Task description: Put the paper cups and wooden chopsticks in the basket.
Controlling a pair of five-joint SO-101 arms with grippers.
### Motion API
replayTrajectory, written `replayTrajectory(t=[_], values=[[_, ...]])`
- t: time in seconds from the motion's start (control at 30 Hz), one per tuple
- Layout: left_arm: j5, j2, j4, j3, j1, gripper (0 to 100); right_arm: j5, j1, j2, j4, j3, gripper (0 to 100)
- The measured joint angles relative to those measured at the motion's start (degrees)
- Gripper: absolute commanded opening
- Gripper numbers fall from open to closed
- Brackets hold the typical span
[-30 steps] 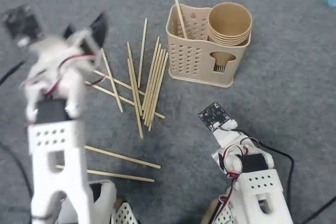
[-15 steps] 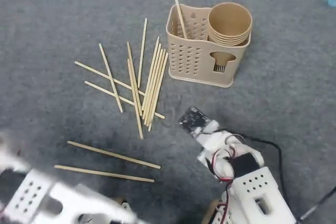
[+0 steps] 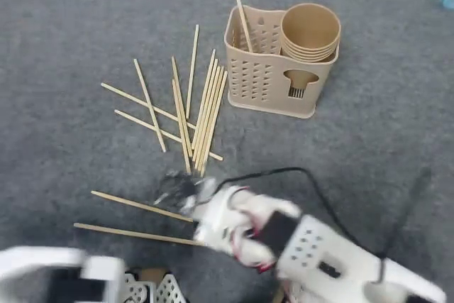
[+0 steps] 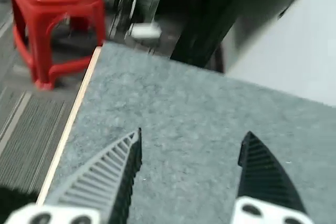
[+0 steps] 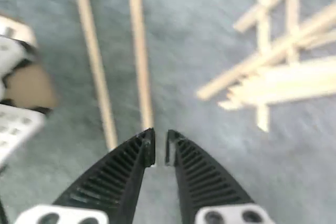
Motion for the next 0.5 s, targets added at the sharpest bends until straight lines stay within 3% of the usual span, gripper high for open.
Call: replayTrajectory(t=[0.2, 0.5], values=[[0.0, 23.2, 8.7, -22.6, -2.0, 29, -0.5, -8.3, 15.6, -10.6, -1.1, 9.5], [0.0, 39.9, 15.9, -41.2, -2.2, 29, -0.6, -9.2, 37.4, -15.1, -17.4, 9.5]])
